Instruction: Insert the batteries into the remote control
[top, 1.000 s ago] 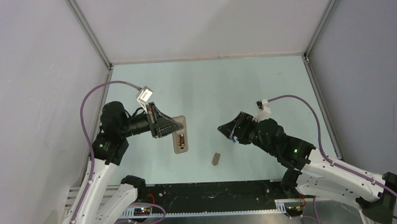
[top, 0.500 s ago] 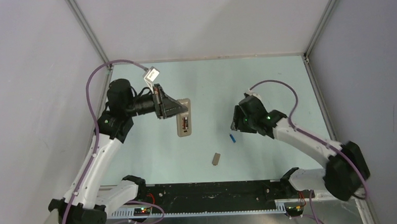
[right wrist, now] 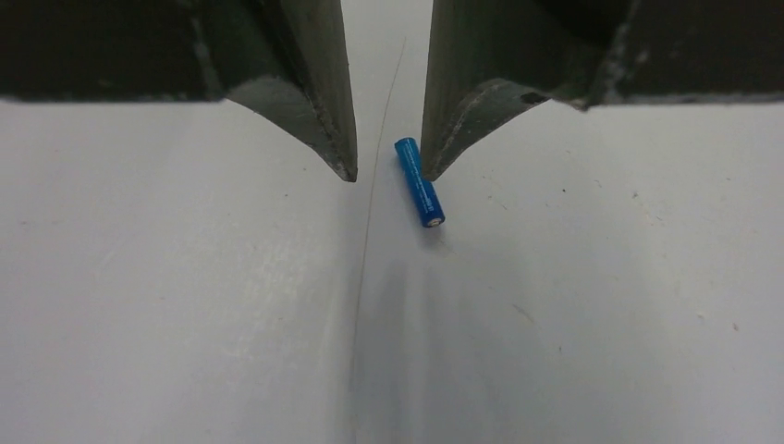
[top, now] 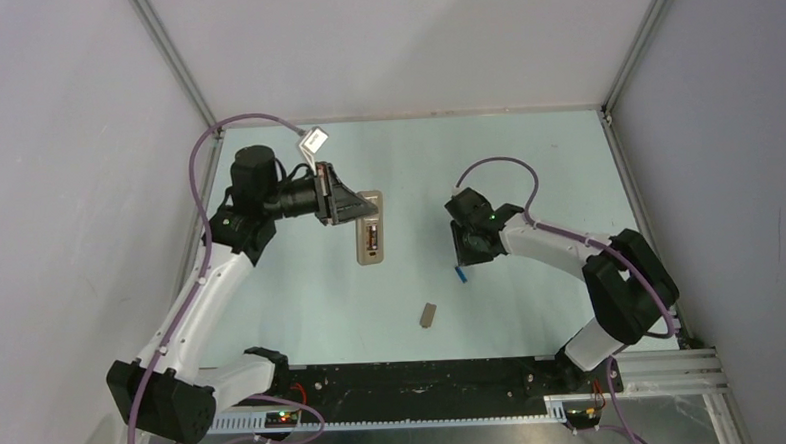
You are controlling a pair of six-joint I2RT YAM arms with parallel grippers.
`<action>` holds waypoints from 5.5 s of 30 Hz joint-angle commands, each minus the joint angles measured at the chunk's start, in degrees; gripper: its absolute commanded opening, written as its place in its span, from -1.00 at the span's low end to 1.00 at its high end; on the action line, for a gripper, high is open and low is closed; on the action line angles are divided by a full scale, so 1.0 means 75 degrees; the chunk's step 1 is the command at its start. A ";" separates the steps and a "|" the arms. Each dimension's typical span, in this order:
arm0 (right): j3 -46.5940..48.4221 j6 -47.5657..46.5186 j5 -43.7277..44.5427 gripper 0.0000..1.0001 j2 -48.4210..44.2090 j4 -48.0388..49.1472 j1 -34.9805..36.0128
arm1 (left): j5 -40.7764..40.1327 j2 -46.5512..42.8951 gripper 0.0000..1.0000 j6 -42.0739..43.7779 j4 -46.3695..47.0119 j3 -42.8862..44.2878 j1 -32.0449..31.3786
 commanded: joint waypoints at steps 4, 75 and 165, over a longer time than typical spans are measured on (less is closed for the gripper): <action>0.0253 -0.0446 0.0051 -0.25 0.0468 0.0037 0.0489 | -0.0458 0.0026 -1.00 -0.0530 0.0174 -0.0574 -0.0081; -0.2002 0.7262 0.4189 -1.00 -0.4314 -0.1898 0.3133 | -0.1705 -0.2530 -1.00 -0.0678 0.0289 -0.1980 -0.0117; 0.0135 -0.0695 -0.0628 -0.36 -0.0306 -0.1188 0.0104 | -0.1697 -0.2054 -1.00 -0.0554 0.0475 -0.3131 -0.0120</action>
